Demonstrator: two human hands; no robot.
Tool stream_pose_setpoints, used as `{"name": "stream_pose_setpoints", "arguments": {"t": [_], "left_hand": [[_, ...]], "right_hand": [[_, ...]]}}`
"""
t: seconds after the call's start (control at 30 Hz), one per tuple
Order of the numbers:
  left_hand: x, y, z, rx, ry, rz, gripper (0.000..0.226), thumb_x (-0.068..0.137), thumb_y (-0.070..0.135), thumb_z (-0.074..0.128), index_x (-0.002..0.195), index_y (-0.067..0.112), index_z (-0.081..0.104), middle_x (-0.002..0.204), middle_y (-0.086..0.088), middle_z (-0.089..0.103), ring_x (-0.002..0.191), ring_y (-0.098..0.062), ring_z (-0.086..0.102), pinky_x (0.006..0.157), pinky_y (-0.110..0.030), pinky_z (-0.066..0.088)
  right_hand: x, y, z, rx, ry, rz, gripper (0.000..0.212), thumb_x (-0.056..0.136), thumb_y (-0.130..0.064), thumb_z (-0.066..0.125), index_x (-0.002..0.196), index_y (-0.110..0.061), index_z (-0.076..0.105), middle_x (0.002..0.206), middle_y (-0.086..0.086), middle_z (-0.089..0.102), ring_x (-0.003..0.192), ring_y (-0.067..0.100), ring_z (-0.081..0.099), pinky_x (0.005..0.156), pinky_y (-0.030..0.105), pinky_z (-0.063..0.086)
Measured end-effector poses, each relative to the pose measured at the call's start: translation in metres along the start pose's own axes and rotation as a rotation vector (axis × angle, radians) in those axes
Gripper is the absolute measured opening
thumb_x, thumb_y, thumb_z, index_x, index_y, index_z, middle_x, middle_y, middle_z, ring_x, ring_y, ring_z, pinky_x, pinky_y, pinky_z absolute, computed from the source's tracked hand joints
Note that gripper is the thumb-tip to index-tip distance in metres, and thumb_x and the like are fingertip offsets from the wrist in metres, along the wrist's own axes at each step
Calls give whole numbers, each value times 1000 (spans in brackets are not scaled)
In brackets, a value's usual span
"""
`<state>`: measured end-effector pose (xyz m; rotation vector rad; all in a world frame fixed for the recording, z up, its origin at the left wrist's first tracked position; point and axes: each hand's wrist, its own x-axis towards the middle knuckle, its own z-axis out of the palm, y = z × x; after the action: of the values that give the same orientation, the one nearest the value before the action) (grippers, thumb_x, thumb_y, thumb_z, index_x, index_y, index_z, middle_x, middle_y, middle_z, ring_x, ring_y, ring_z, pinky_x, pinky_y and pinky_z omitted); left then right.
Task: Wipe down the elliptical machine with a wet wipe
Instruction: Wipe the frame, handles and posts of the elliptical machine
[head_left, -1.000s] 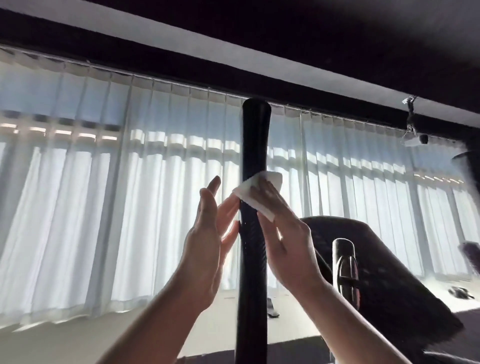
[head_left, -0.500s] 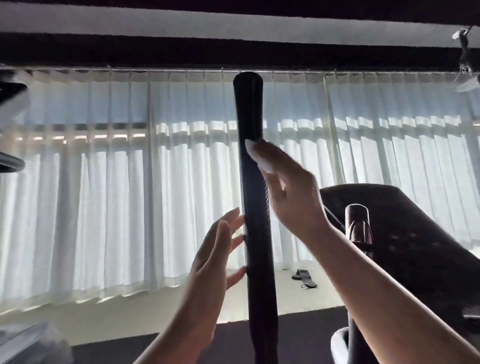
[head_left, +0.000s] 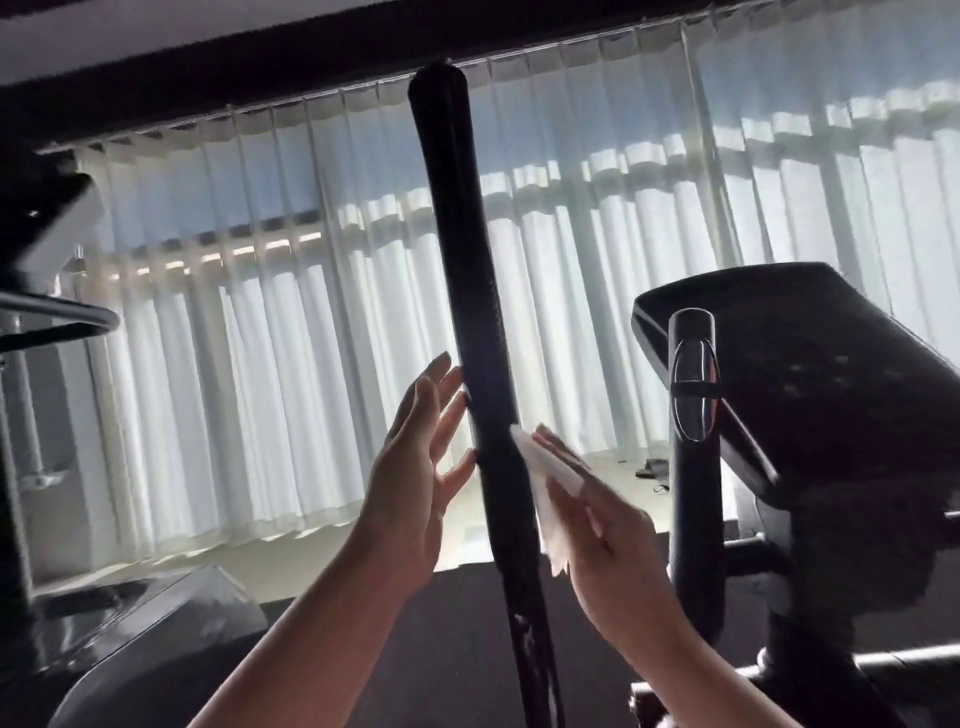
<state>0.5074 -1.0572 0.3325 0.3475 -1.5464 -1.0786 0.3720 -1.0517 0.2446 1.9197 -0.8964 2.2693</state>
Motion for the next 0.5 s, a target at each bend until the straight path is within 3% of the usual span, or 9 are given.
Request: {"name": "stream_pose_setpoints", "arguments": {"t": [0.07, 0.17, 0.27, 0.33, 0.5], "left_hand": [[-3, 2, 5, 32, -18, -8, 42, 95, 49, 32, 136, 45, 42, 143, 21, 49, 133, 0, 42, 110, -45, 35], [-7, 4, 11, 81, -47, -24, 60, 84, 58, 32, 143, 48, 31, 149, 26, 38, 137, 5, 34, 109, -49, 30], [-8, 3, 13, 85, -51, -26, 63, 83, 60, 32, 145, 46, 31, 149, 29, 36, 138, 6, 30, 111, -52, 28], [-9, 3, 13, 67, -45, -25, 65, 82, 59, 33, 146, 43, 32, 150, 27, 36, 139, 6, 30, 113, -53, 27], [-10, 1, 16, 48, -20, -37, 64, 85, 60, 29, 147, 42, 30, 153, 23, 34, 140, 4, 29, 116, -52, 23]], "right_hand": [[38, -16, -1, 13, 161, 55, 31, 96, -33, 46, 124, -35, 59, 127, -21, 60, 116, -4, 56, 95, 14, 45], [92, -31, 0, -105, 345, -11, 32, 100, -27, 47, 128, -21, 62, 120, -13, 64, 105, 3, 61, 84, 18, 50], [97, -24, 15, -175, 194, -154, 34, 99, -11, 46, 131, -12, 60, 129, -12, 56, 121, -3, 51, 100, 12, 42], [70, -7, 23, -160, 70, -182, 40, 98, -3, 42, 135, -9, 55, 141, -2, 52, 134, 3, 43, 110, 19, 36], [-23, 28, 24, -208, 46, -122, 55, 88, 11, 42, 138, -9, 51, 149, -1, 43, 140, 10, 37, 115, 27, 30]]}}
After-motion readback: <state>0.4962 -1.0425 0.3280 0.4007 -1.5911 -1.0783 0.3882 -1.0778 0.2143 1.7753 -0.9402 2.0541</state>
